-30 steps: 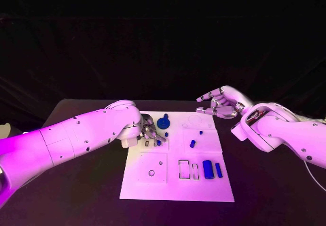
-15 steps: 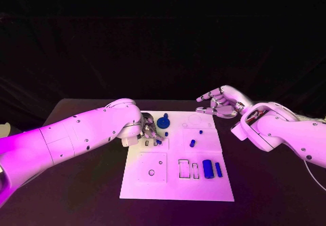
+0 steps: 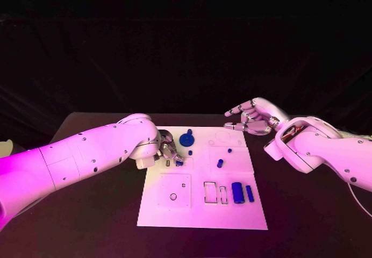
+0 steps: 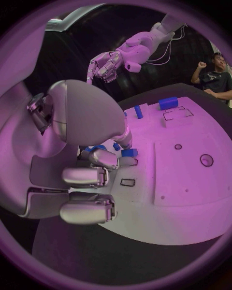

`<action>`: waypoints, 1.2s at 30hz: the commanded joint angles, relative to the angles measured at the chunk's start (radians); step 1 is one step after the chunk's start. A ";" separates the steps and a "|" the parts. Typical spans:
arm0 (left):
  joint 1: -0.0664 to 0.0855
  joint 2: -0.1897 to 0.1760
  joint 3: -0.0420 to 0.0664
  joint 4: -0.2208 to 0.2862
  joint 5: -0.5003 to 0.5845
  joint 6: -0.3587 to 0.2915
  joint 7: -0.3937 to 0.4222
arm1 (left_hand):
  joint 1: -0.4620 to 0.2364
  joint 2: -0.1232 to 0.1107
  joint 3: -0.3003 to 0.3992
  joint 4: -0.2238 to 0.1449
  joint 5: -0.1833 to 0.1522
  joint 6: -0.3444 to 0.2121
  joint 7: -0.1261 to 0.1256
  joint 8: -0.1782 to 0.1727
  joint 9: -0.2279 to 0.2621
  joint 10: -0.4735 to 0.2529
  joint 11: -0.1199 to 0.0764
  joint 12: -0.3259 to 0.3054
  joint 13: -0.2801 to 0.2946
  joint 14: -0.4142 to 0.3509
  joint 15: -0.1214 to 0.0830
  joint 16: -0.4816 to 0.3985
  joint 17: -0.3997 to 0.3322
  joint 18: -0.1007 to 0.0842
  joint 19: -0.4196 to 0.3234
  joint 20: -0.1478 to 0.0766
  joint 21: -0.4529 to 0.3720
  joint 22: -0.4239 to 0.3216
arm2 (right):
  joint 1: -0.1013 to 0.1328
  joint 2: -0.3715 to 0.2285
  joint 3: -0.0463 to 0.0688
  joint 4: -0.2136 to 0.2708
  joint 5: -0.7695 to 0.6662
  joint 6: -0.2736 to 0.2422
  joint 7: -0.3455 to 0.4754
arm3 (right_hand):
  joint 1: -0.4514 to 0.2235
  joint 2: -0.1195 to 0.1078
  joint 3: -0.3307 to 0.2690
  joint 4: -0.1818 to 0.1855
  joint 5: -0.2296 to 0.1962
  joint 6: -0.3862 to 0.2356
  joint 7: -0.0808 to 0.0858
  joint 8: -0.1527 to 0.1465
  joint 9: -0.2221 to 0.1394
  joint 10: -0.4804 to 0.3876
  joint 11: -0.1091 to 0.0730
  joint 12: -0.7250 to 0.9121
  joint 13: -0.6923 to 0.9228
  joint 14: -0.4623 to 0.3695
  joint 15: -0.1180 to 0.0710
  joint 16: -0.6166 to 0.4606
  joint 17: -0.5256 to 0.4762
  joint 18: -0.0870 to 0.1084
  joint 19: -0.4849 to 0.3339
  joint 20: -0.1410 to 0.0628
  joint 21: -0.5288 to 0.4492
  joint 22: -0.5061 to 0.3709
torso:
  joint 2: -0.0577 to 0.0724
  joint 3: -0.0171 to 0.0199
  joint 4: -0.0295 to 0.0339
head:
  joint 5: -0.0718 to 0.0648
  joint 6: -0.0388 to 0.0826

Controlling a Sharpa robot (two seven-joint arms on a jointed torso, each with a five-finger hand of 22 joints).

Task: Assemble the parts on the task board

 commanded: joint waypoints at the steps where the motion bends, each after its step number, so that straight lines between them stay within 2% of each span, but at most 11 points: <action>1: -0.002 -0.012 0.000 0.020 0.030 -0.037 0.014 | -0.013 -0.001 0.179 -0.173 0.004 0.005 0.000 0.005 0.003 0.007 0.003 -0.001 0.001 0.108 0.007 0.003 0.263 -0.010 0.053 0.002 -0.004 0.131 | 0.000 0.001 0.000 -0.001 -0.009 0.012 -0.001 | 0.002 0.012 -0.004 -0.001 0.007 0.007 0.002 0.002 0.001 -0.002 -0.005 0.002 -0.002 0.088 -0.001 -0.004 0.189 0.008 0.025 0.002 -0.006 0.101 | 0.000 0.0012 0.0007 | 0.004 0.003; 4: -0.003 -0.023 0.000 0.031 0.028 -0.054 0.017 | -0.017 -0.003 0.186 -0.179 0.004 0.006 0.000 0.006 0.005 0.008 0.003 0.000 0.002 0.108 0.006 0.003 0.263 -0.010 0.053 0.002 -0.004 0.132 | -0.001 0.002 0.000 -0.002 -0.009 0.012 -0.001 | 0.002 0.012 -0.004 -0.001 0.008 0.008 0.002 0.002 0.001 -0.003 -0.005 0.001 -0.002 0.088 -0.001 -0.004 0.188 0.008 0.025 0.002 -0.006 0.101 | 0.000 -0.0001 0.0025 | 0.006 0.000; 6: -0.005 -0.029 0.000 0.037 0.020 -0.065 0.018 | -0.019 -0.005 0.190 -0.184 0.004 0.007 -0.001 0.006 0.006 0.010 0.002 0.001 0.004 0.108 0.006 0.003 0.263 -0.010 0.054 0.001 -0.003 0.133 | -0.001 0.002 -0.001 -0.003 -0.009 0.012 -0.001 | 0.002 0.012 -0.005 -0.001 0.008 0.008 0.002 0.002 0.002 -0.003 -0.005 0.002 -0.002 0.088 -0.001 -0.004 0.188 0.008 0.025 0.002 -0.006 0.101 | 0.000 0.0012 0.0026 | 0.007 0.000; 9: -0.008 -0.037 0.000 0.046 -0.010 -0.084 0.020 | -0.023 -0.010 0.196 -0.192 0.003 0.009 -0.001 0.007 0.008 0.012 0.002 0.003 0.006 0.108 0.006 0.003 0.263 -0.010 0.054 0.001 -0.004 0.133 | -0.001 0.003 -0.001 -0.003 -0.009 0.013 0.000 | 0.002 0.012 -0.005 -0.001 0.008 0.008 0.002 0.002 0.002 -0.002 -0.005 0.002 -0.002 0.088 -0.001 -0.004 0.188 0.008 0.025 0.002 -0.006 0.101 | 0.000 0.0009 0.0023 | 0.006 0.001; 16: -0.019 -0.040 -0.001 0.060 -0.096 -0.139 0.015 | -0.027 -0.013 0.205 -0.200 0.003 0.013 -0.002 0.007 0.010 0.018 0.001 0.008 0.013 0.108 0.005 0.003 0.263 -0.011 0.056 0.000 0.000 0.139 | -0.001 0.002 -0.001 -0.004 -0.008 0.013 0.002 | 0.001 0.013 -0.005 0.000 0.009 0.008 0.002 0.002 0.002 -0.003 -0.005 0.001 -0.003 0.088 -0.001 -0.004 0.188 0.007 0.026 0.002 -0.006 0.101 | 0.000 -0.0005 0.0026 | 0.006 0.001; 19: -0.023 -0.039 -0.001 0.066 -0.116 -0.147 0.012 | -0.029 -0.014 0.208 -0.204 0.003 0.014 -0.002 0.007 0.010 0.019 0.001 0.009 0.014 0.108 0.005 0.003 0.263 -0.011 0.057 0.000 0.000 0.139 | -0.001 0.002 -0.001 -0.004 -0.007 0.014 0.002 | 0.001 0.013 -0.005 0.000 0.009 0.008 0.002 0.002 0.002 -0.003 -0.005 0.001 -0.003 0.088 -0.001 -0.004 0.188 0.007 0.026 0.002 -0.006 0.101 | 0.001 -0.0005 0.0010 | 0.008 0.000; 25: -0.026 -0.040 -0.001 0.072 -0.146 -0.136 0.008 | -0.030 -0.015 0.211 -0.206 0.003 0.015 -0.002 0.007 0.011 0.020 0.001 0.009 0.014 0.108 0.005 0.003 0.263 -0.011 0.057 0.000 0.000 0.139 | -0.001 0.002 -0.001 -0.005 -0.007 0.016 0.001 | 0.001 0.013 -0.005 0.000 0.009 0.008 0.002 0.002 0.002 -0.003 -0.005 0.001 -0.003 0.088 -0.001 -0.004 0.188 0.007 0.026 0.002 -0.006 0.101 | 0.001 -0.0003 0.0011 | 0.010 -0.002; 34: -0.031 -0.037 -0.003 0.075 -0.172 -0.075 0.000 | -0.033 -0.019 0.217 -0.214 0.003 0.017 -0.002 0.006 0.012 0.021 0.000 0.009 0.014 0.108 0.004 0.003 0.263 -0.011 0.057 -0.001 0.000 0.140 | -0.001 0.003 -0.001 -0.007 -0.007 0.026 0.003 | -0.001 0.014 -0.007 0.001 0.011 0.008 0.002 0.002 0.001 -0.003 -0.005 0.001 -0.003 0.088 -0.001 -0.005 0.188 0.008 0.025 0.001 -0.006 0.101 | 0.001 -0.0014 0.0012 | 0.016 -0.003; 36: -0.032 -0.038 -0.003 0.075 -0.174 -0.065 -0.002 | -0.033 -0.020 0.219 -0.216 0.003 0.017 -0.002 0.006 0.012 0.022 0.000 0.010 0.014 0.108 0.004 0.003 0.263 -0.011 0.057 -0.001 0.000 0.140 | -0.001 0.003 -0.001 -0.008 -0.007 0.028 0.004 | -0.001 0.014 -0.007 0.001 0.011 0.008 0.002 0.002 0.001 -0.003 -0.005 0.001 -0.003 0.088 -0.001 -0.005 0.188 0.008 0.025 0.001 -0.006 0.101 | 0.001 -0.0006 0.0005 | 0.016 -0.005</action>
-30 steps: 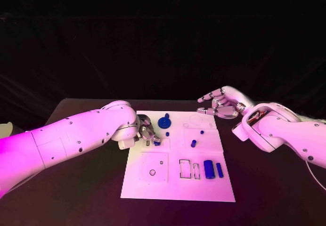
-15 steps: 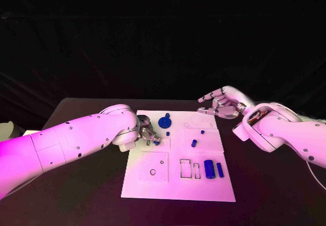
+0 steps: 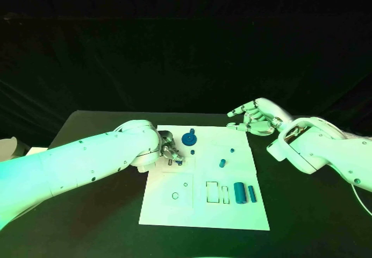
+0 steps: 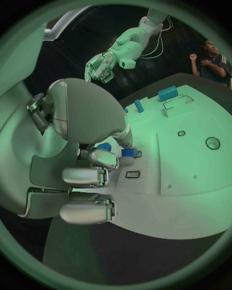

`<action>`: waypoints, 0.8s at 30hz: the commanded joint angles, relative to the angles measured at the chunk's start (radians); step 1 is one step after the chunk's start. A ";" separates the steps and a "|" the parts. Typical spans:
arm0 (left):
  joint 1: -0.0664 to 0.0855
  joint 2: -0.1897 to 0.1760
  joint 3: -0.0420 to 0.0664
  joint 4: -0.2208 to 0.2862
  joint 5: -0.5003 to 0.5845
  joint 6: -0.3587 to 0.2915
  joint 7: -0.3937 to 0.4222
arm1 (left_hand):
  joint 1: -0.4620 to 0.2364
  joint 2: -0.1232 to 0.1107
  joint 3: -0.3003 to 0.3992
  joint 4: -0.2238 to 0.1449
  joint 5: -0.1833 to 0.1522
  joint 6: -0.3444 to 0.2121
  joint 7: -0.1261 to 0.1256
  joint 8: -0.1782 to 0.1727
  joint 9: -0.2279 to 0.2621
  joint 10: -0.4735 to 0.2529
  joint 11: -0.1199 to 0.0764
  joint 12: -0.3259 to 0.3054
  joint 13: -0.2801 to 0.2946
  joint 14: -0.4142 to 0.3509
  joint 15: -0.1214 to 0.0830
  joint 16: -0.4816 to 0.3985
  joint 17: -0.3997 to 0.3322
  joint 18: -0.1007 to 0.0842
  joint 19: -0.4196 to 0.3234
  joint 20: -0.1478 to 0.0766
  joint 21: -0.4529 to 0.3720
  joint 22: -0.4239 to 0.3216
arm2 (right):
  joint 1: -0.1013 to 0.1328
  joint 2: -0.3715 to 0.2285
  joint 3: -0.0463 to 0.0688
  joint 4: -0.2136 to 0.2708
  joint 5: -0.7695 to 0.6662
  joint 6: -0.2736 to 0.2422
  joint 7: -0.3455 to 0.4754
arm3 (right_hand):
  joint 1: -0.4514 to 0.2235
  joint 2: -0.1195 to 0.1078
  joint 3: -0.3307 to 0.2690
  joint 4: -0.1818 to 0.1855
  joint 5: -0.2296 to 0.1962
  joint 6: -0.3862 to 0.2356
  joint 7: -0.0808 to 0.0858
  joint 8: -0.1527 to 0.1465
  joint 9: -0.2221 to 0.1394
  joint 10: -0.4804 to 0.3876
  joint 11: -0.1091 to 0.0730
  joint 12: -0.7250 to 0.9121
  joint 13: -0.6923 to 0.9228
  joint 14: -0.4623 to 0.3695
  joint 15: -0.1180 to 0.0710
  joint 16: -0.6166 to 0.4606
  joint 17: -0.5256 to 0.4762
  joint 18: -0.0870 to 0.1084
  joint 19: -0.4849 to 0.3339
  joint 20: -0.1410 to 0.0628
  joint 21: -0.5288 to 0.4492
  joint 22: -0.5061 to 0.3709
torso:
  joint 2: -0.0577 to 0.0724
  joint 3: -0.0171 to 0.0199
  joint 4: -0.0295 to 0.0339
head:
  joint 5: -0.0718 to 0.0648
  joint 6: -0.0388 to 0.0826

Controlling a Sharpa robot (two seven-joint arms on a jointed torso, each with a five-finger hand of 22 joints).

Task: Assemble the parts on the task board

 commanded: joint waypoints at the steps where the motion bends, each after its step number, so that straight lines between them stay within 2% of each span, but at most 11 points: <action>1: -0.003 0.001 0.000 0.002 -0.032 0.050 -0.005 | 0.000 0.005 0.174 -0.174 0.004 0.006 -0.006 0.002 0.001 0.008 0.001 0.003 0.001 0.107 0.004 0.003 0.263 -0.011 0.057 -0.001 0.000 0.140 | -0.001 0.001 0.000 -0.001 -0.007 0.021 0.004 | -0.001 0.006 -0.007 0.002 0.005 0.008 0.002 0.002 0.002 -0.003 -0.005 0.001 -0.001 0.088 -0.001 -0.005 0.188 0.008 0.025 0.001 -0.006 0.102 | 0.000 0.0004 -0.0006 | 0.001 -0.002; 4: -0.003 0.000 0.000 0.000 -0.035 0.063 -0.007 | -0.001 0.004 0.177 -0.178 0.006 0.007 -0.006 0.002 0.002 0.008 0.000 0.002 0.000 0.107 0.004 0.003 0.263 -0.012 0.058 -0.001 0.000 0.141 | -0.001 0.000 0.000 -0.002 -0.007 0.029 0.004 | -0.001 0.006 -0.007 0.002 0.005 0.008 0.002 0.002 0.002 -0.003 -0.005 0.001 -0.001 0.088 -0.001 -0.005 0.188 0.008 0.025 0.001 -0.006 0.101 | 0.001 0.0019 -0.0004 | 0.003 -0.003; 16: -0.003 0.004 0.000 -0.006 -0.042 0.081 -0.010 | -0.003 0.003 0.179 -0.180 0.007 0.008 -0.006 0.002 0.002 0.009 0.000 0.002 -0.001 0.107 0.004 0.003 0.263 -0.011 0.057 -0.001 -0.001 0.140 | -0.001 -0.001 0.000 -0.001 -0.007 0.041 0.004 | -0.001 0.006 -0.008 0.002 0.005 0.008 0.002 0.002 0.002 -0.003 -0.005 0.000 -0.002 0.088 -0.001 -0.005 0.187 0.008 0.025 0.001 -0.007 0.100 | 0.000 0.0013 -0.0017 | 0.007 -0.004; 24: -0.004 0.008 0.000 -0.006 -0.043 0.081 -0.010 | -0.007 0.002 0.182 -0.183 0.010 0.010 -0.006 0.002 0.003 0.011 0.000 0.003 0.002 0.107 0.004 0.003 0.263 -0.012 0.058 -0.002 0.000 0.141 | -0.001 -0.001 0.000 -0.001 -0.007 0.043 0.003 | -0.001 0.006 -0.008 0.002 0.005 0.008 0.002 0.002 0.002 -0.003 -0.005 0.000 -0.002 0.088 -0.001 -0.005 0.187 0.008 0.025 0.001 -0.007 0.100 | 0.001 0.0010 -0.0008 | 0.005 -0.004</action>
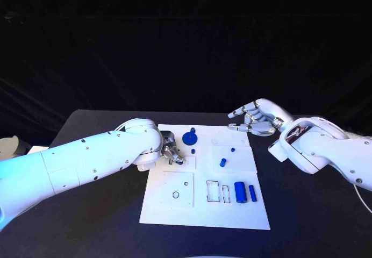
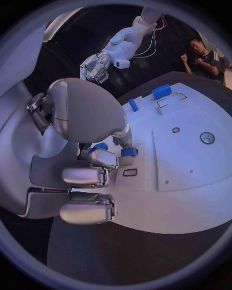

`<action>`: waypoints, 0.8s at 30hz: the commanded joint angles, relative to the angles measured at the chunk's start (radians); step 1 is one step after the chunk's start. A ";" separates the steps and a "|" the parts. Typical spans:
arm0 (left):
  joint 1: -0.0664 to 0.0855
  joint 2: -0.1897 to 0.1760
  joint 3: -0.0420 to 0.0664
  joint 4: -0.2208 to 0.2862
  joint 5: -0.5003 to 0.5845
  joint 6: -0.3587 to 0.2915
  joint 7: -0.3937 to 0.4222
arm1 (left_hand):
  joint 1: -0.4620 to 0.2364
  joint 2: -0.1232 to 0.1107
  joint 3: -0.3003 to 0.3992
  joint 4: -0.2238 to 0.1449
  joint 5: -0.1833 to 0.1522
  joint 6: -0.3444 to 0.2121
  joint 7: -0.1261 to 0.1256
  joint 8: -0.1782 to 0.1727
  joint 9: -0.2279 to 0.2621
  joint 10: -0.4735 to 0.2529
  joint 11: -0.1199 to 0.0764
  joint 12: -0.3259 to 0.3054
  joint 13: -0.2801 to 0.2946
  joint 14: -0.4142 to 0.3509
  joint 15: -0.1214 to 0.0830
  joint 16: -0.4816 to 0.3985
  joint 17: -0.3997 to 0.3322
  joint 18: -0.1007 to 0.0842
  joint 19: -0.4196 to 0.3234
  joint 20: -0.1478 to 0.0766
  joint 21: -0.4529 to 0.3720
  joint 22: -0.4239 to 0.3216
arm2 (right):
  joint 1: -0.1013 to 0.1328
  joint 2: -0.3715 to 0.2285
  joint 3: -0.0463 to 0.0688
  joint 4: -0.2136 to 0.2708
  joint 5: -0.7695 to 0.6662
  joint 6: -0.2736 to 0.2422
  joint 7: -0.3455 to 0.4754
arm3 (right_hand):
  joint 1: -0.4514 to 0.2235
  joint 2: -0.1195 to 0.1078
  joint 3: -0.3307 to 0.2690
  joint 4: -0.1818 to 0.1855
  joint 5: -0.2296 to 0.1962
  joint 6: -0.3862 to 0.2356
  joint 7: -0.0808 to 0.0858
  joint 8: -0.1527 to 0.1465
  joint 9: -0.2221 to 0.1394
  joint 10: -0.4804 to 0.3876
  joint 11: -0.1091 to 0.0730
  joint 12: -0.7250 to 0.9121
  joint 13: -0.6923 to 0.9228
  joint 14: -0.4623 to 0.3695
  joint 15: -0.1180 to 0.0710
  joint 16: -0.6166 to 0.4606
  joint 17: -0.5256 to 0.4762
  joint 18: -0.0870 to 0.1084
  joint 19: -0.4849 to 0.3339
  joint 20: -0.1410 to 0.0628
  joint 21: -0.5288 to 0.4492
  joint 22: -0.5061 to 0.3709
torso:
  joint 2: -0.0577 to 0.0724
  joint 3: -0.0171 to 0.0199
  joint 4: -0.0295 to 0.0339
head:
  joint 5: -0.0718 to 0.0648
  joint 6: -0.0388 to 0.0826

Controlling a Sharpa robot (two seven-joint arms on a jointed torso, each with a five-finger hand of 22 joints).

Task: Assemble the parts on the task board

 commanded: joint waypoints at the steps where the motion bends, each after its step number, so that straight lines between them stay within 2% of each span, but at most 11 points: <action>1: -0.003 0.004 -0.002 -0.002 -0.010 0.030 -0.010 | 0.001 0.008 0.177 -0.178 0.006 0.004 -0.004 0.002 0.000 0.011 0.000 0.004 0.003 0.107 0.004 0.003 0.263 -0.012 0.058 -0.002 0.000 0.141 | -0.001 0.000 0.000 0.001 -0.007 0.017 0.002 | -0.001 0.006 -0.005 -0.001 0.005 0.008 0.002 0.002 0.002 -0.003 -0.005 0.000 -0.001 0.088 -0.001 -0.005 0.187 0.008 0.025 0.001 -0.007 0.100 | 0.000 -0.0004 0.0004 | -0.001 0.000; 4: -0.003 0.008 -0.002 -0.008 -0.006 0.030 -0.009 | -0.008 0.008 0.178 -0.177 0.007 0.008 -0.005 0.003 0.001 0.016 0.000 0.009 0.008 0.107 0.004 0.003 0.263 -0.012 0.058 -0.002 -0.001 0.141 | -0.001 0.000 0.000 0.001 -0.007 0.017 0.002 | -0.001 0.006 -0.005 -0.001 0.005 0.008 0.002 0.002 0.002 -0.003 -0.005 0.000 -0.001 0.088 -0.001 -0.005 0.187 0.008 0.025 0.001 -0.007 0.100 | 0.001 -0.0006 0.0005 | -0.003 -0.001; 7: -0.003 0.016 -0.003 -0.017 0.002 0.036 -0.009 | -0.041 0.019 0.164 -0.166 0.003 0.019 -0.010 0.005 0.004 0.024 -0.003 0.016 0.016 0.107 0.003 0.003 0.263 -0.013 0.060 -0.003 0.001 0.145 | -0.001 0.000 0.000 0.002 -0.007 0.017 0.002 | -0.003 0.006 -0.007 0.000 0.005 0.009 0.002 0.002 0.002 -0.004 -0.005 -0.002 -0.002 0.088 -0.001 -0.006 0.186 0.008 0.025 0.001 -0.007 0.100 | 0.001 -0.0005 0.0001 | -0.003 -0.003; 15: -0.004 0.026 -0.007 -0.034 0.015 0.048 -0.009 | -0.121 0.027 0.032 -0.132 -0.002 0.047 -0.028 -0.004 0.004 0.033 -0.016 0.027 0.032 0.107 -0.009 0.003 0.263 -0.015 0.065 -0.012 0.007 0.157 | -0.001 0.000 0.000 0.003 -0.007 0.020 0.001 | -0.003 0.006 -0.007 0.000 0.005 0.009 0.002 0.002 0.002 -0.004 -0.005 -0.002 -0.002 0.088 -0.001 -0.006 0.186 0.008 0.025 0.001 -0.007 0.100 | 0.000 0.0000 0.0001 | -0.004 -0.004; 24: -0.004 0.033 -0.008 -0.049 0.016 0.047 -0.008 | -0.169 0.040 -0.055 -0.096 -0.003 0.067 -0.030 -0.013 0.002 0.038 -0.018 0.034 0.042 0.107 -0.011 0.003 0.263 -0.017 0.068 -0.016 0.011 0.166 | 0.000 -0.001 0.000 0.005 -0.007 0.020 0.000 | -0.003 0.006 -0.007 0.000 0.005 0.009 0.002 0.002 0.002 -0.004 -0.005 -0.002 -0.002 0.088 -0.001 -0.006 0.186 0.008 0.025 0.001 -0.007 0.100 | 0.000 -0.0002 0.0003 | -0.005 -0.004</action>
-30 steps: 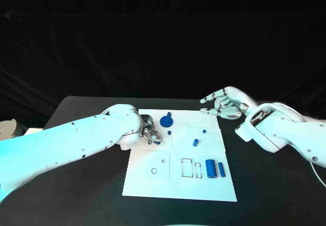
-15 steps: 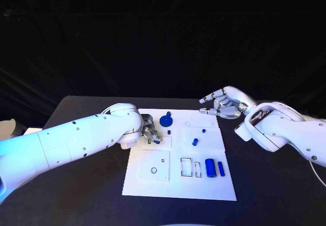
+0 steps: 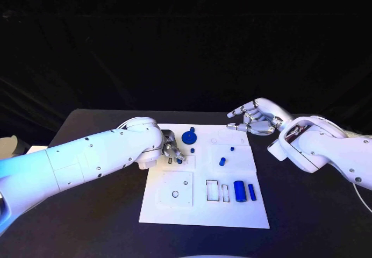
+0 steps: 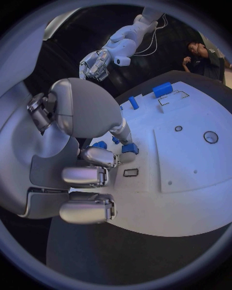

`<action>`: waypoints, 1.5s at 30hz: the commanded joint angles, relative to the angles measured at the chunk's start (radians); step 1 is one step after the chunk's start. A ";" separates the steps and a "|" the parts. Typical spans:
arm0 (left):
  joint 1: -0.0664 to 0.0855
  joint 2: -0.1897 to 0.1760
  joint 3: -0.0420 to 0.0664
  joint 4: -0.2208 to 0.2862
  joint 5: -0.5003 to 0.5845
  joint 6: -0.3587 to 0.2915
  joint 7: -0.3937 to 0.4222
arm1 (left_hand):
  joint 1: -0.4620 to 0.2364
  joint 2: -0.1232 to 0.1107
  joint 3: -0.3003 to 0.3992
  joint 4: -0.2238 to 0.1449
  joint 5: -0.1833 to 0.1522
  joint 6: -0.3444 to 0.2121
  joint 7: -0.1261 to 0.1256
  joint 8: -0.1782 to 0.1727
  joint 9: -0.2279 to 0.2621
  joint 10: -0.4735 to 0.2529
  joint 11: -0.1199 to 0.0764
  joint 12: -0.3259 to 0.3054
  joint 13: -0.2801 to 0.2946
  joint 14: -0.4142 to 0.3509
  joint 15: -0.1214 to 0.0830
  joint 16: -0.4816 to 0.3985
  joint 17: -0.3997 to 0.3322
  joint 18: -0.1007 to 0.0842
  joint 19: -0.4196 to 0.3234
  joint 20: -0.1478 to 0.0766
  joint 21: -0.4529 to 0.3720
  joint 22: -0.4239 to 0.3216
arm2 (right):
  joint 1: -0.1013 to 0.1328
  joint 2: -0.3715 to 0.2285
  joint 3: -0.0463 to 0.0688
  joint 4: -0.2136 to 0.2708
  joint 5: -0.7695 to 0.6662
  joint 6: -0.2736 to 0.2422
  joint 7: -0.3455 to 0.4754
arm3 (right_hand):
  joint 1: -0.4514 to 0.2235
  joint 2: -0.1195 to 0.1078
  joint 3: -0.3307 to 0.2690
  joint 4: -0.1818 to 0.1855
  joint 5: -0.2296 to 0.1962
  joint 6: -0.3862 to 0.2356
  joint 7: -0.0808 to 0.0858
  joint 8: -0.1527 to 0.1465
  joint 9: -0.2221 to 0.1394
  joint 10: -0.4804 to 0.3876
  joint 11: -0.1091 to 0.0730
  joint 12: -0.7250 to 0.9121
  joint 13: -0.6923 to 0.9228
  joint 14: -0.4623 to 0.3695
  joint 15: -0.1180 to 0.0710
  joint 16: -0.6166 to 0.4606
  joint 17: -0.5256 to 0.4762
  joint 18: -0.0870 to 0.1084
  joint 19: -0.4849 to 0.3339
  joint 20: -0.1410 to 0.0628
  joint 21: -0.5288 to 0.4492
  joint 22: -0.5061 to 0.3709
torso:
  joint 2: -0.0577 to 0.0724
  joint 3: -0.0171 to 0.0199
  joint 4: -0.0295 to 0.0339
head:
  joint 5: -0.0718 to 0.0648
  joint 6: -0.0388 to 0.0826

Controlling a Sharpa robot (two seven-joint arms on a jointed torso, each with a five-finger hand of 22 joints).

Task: Assemble the parts on the task board

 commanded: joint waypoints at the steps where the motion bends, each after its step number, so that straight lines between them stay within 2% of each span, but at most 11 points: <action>1: -0.005 0.003 -0.003 -0.006 0.007 0.032 -0.008 | -0.011 0.002 -0.018 0.005 -0.002 0.005 0.002 -0.008 0.002 0.006 0.000 0.003 0.002 0.104 -0.008 0.003 0.263 -0.017 0.068 -0.008 0.005 0.167 | 0.000 0.000 0.000 0.002 -0.007 0.013 0.000 | -0.003 0.006 -0.007 0.000 0.005 0.009 0.002 0.002 0.002 -0.004 -0.005 -0.002 -0.001 0.088 -0.001 -0.006 0.186 0.008 0.025 0.001 -0.007 0.100 | 0.000 -0.0001 0.0001 | -0.001 0.000; 8: -0.005 0.006 -0.004 -0.013 0.006 0.032 -0.007 | -0.018 0.004 -0.058 0.016 -0.002 0.013 0.000 -0.009 0.003 0.011 -0.002 0.009 0.009 0.104 -0.009 0.003 0.263 -0.018 0.069 -0.010 0.006 0.169 | 0.000 -0.001 0.000 0.003 -0.007 0.013 0.000 | -0.003 0.005 -0.009 0.000 0.005 0.009 0.002 0.002 0.002 -0.006 -0.005 -0.005 -0.003 0.088 -0.001 -0.006 0.186 0.008 0.024 0.001 -0.008 0.098 | 0.000 -0.0004 0.0007 | -0.002 -0.001; 15: -0.005 0.008 -0.004 -0.018 0.006 0.031 -0.006 | -0.036 0.003 -0.138 0.040 -0.013 0.024 -0.002 -0.011 0.006 0.015 -0.004 0.013 0.016 0.104 -0.010 0.003 0.263 -0.018 0.070 -0.011 0.007 0.173 | 0.000 -0.001 0.000 0.004 -0.007 0.012 0.000 | -0.005 0.004 -0.011 0.001 0.004 0.008 0.002 0.001 0.001 -0.008 -0.005 -0.010 -0.006 0.087 -0.001 -0.009 0.181 0.009 0.022 0.001 -0.010 0.094 | -0.001 -0.0002 0.0006 | 0.000 -0.001; 17: -0.005 0.007 -0.003 -0.019 0.006 0.030 -0.006 | -0.040 0.006 -0.167 0.050 -0.055 0.028 -0.003 -0.011 0.008 0.017 -0.004 0.015 0.019 0.104 -0.011 0.003 0.263 -0.019 0.071 -0.011 0.008 0.175 | 0.000 -0.001 0.000 0.003 -0.007 0.011 -0.001 | -0.005 0.004 -0.012 0.001 0.004 0.008 0.002 0.001 0.001 -0.008 -0.005 -0.011 -0.007 0.086 -0.001 -0.009 0.181 0.009 0.022 0.001 -0.011 0.093 | -0.001 -0.0005 0.0001 | 0.000 -0.001; 22: -0.006 0.003 -0.003 -0.018 0.006 0.021 -0.005 | -0.047 0.011 -0.243 0.081 -0.212 0.032 -0.003 -0.012 0.012 0.020 -0.004 0.018 0.024 0.104 -0.011 0.003 0.263 -0.019 0.073 -0.011 0.010 0.179 | 0.000 -0.002 0.000 0.003 -0.007 0.011 -0.001 | -0.008 0.004 -0.016 0.003 0.004 0.008 0.002 0.001 0.001 -0.012 -0.005 -0.017 -0.012 0.086 -0.001 -0.012 0.178 0.010 0.020 0.001 -0.013 0.089 | -0.001 -0.0003 0.0005 | -0.001 0.000; 24: -0.007 0.000 -0.002 -0.015 0.006 0.011 -0.005 | -0.051 0.014 -0.271 0.097 -0.240 0.032 -0.003 -0.013 0.013 0.020 -0.004 0.019 0.025 0.104 -0.011 0.003 0.263 -0.019 0.073 -0.012 0.010 0.179 | 0.000 -0.002 0.000 0.002 -0.007 0.011 -0.001 | -0.010 0.003 -0.018 0.003 0.004 0.008 0.002 0.001 0.001 -0.013 -0.005 -0.020 -0.014 0.085 -0.001 -0.013 0.176 0.011 0.019 0.001 -0.014 0.088 | -0.001 -0.0002 0.0006 | 0.000 0.000; 31: -0.008 -0.017 0.002 0.002 0.020 -0.024 -0.002 | -0.056 0.025 -0.329 0.130 -0.253 0.028 -0.002 -0.014 0.017 0.017 -0.004 0.015 0.021 0.104 -0.012 0.003 0.263 -0.019 0.073 -0.012 0.008 0.178 | 0.000 -0.001 0.000 0.001 -0.007 0.010 -0.002 | -0.010 0.003 -0.019 0.004 0.003 0.007 0.002 0.000 0.001 -0.015 -0.005 -0.024 -0.016 0.085 -0.001 -0.014 0.174 0.011 0.018 0.001 -0.016 0.085 | -0.001 -0.0004 0.0005 | -0.002 0.003; 37: -0.008 -0.036 0.014 0.025 0.048 -0.068 0.003 | -0.071 0.037 -0.375 0.134 -0.263 0.025 -0.002 -0.015 0.020 0.014 -0.003 0.012 0.018 0.104 -0.012 0.003 0.263 -0.019 0.072 -0.012 0.007 0.177 | 0.000 -0.001 0.000 -0.001 -0.007 0.011 -0.002 | -0.010 0.003 -0.019 0.004 0.003 0.007 0.002 0.000 0.001 -0.015 -0.005 -0.024 -0.016 0.085 -0.001 -0.014 0.174 0.011 0.018 0.001 -0.016 0.085 | -0.001 -0.0001 0.0004 | -0.001 0.008; 39: -0.008 -0.044 0.020 0.038 0.074 -0.085 0.008 | -0.073 0.039 -0.387 0.134 -0.263 0.020 0.000 -0.016 0.020 0.009 -0.002 0.005 0.011 0.104 -0.011 0.003 0.263 -0.018 0.071 -0.012 0.005 0.174 | 0.000 0.000 0.000 -0.002 -0.006 0.011 -0.001 | -0.010 0.003 -0.019 0.004 0.003 0.007 0.002 0.000 0.001 -0.015 -0.005 -0.024 -0.016 0.085 -0.001 -0.014 0.174 0.011 0.018 0.001 -0.016 0.085 | -0.001 -0.0004 0.0003 | -0.001 0.010; 42: -0.008 -0.058 0.038 0.059 0.127 -0.108 0.025 | -0.065 0.042 -0.419 0.134 -0.260 -0.001 0.007 -0.020 0.022 -0.017 0.004 -0.026 -0.026 0.104 -0.006 0.003 0.263 -0.010 0.059 -0.008 -0.018 0.143 | -0.001 0.000 0.000 -0.004 -0.005 0.011 -0.001 | -0.010 0.003 -0.019 0.004 0.003 0.007 0.002 0.000 0.001 -0.015 -0.005 -0.024 -0.016 0.085 -0.001 -0.014 0.174 0.011 0.018 0.001 -0.016 0.085 | -0.001 -0.0007 0.0007 | -0.002 0.013; 45: -0.002 -0.075 0.051 0.078 0.178 -0.116 0.045 | -0.041 0.042 -0.448 0.133 -0.256 -0.055 0.027 -0.053 0.005 -0.060 0.020 -0.080 -0.088 0.104 0.005 0.003 0.263 -0.003 0.045 0.001 -0.044 0.109 | -0.001 0.000 -0.001 -0.007 -0.004 0.011 -0.001 | -0.011 0.003 -0.020 0.004 0.004 0.007 0.002 0.000 0.001 -0.016 -0.005 -0.026 -0.018 0.084 -0.001 -0.016 0.171 0.012 0.016 0.001 -0.017 0.083 | -0.002 0.0004 0.0012 | -0.004 0.015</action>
